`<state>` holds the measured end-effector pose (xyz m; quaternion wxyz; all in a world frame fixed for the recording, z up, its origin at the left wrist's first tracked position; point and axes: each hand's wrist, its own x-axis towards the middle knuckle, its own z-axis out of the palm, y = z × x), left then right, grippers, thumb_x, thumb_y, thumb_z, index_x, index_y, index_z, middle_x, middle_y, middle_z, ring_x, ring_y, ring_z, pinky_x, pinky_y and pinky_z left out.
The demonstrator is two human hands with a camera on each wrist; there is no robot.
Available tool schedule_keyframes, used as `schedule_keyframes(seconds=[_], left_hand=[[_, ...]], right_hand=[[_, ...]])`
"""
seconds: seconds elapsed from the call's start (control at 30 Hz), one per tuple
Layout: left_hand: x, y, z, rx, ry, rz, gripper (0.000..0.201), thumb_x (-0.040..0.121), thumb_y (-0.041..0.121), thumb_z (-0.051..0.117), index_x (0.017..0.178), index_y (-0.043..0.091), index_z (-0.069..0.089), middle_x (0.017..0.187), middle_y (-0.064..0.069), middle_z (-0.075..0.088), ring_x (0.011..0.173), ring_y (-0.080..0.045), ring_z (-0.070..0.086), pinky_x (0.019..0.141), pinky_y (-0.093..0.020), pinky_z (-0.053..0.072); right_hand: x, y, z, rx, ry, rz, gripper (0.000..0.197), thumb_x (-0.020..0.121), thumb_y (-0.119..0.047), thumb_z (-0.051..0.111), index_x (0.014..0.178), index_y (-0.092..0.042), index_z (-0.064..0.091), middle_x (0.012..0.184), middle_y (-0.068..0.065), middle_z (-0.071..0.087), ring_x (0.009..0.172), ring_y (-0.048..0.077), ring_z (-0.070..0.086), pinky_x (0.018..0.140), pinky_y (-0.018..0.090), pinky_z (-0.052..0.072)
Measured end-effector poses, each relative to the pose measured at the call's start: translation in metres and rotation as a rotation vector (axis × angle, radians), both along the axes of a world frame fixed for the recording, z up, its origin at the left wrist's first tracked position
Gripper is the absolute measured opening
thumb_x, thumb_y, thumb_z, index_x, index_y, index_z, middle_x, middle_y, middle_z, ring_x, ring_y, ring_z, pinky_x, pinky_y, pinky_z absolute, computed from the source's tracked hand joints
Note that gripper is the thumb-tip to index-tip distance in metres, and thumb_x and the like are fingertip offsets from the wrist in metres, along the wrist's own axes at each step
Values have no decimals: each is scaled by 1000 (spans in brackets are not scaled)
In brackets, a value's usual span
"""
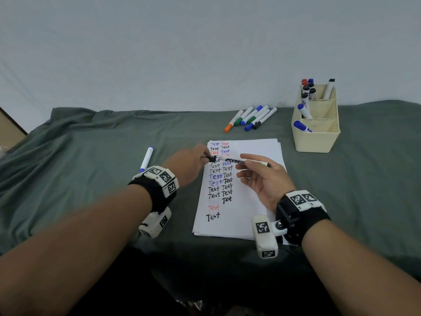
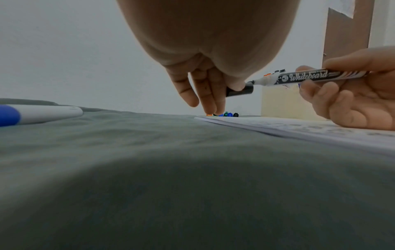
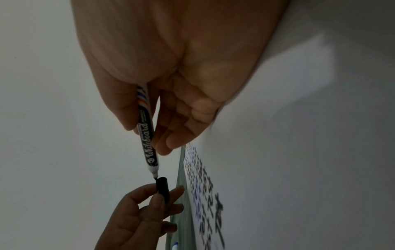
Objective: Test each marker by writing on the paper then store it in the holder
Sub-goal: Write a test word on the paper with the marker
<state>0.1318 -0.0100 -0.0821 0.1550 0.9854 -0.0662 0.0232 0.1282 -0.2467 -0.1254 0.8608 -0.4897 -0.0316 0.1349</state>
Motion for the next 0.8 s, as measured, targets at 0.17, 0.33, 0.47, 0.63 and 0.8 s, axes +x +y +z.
schedule_keyframes(seconds=[0.17, 0.33, 0.47, 0.63, 0.8], left_hand=[[-2, 1, 2, -10, -3, -11, 19, 103, 28, 46, 117, 20, 54, 109, -2, 70, 85, -21, 61, 74, -35, 46], [-3, 1, 3, -69, 4, -11, 17, 102, 29, 48, 115, 21, 54, 110, 1, 70, 87, -18, 61, 77, -36, 49], [-3, -4, 3, -46, 40, -77, 17, 102, 26, 47, 117, 23, 54, 108, 2, 70, 91, -20, 63, 82, -40, 50], [1, -10, 1, -4, 70, -103, 17, 103, 21, 41, 114, 23, 54, 90, 6, 67, 81, -13, 59, 65, -26, 43], [6, -15, 4, 5, 14, -123, 16, 102, 16, 42, 112, 19, 55, 84, 3, 59, 73, -11, 53, 61, -26, 40]], right_hand=[[0, 0, 0, -5, -2, -1, 18, 94, -4, 65, 104, -8, 79, 97, 23, 73, 76, 26, 69, 67, 29, 58], [-1, 0, 1, -25, -6, 6, 18, 94, -2, 64, 104, -6, 78, 96, 25, 73, 77, 27, 68, 67, 29, 58], [-3, 2, 3, -64, -28, 32, 18, 93, -1, 64, 105, -5, 77, 94, 24, 73, 75, 26, 68, 68, 28, 58], [-4, 3, 3, -65, -49, 24, 16, 93, -1, 65, 101, -5, 78, 90, 24, 73, 73, 26, 68, 67, 28, 57], [-3, 4, 3, -44, -42, 13, 15, 93, -5, 67, 100, -10, 80, 93, 23, 74, 76, 27, 70, 67, 29, 57]])
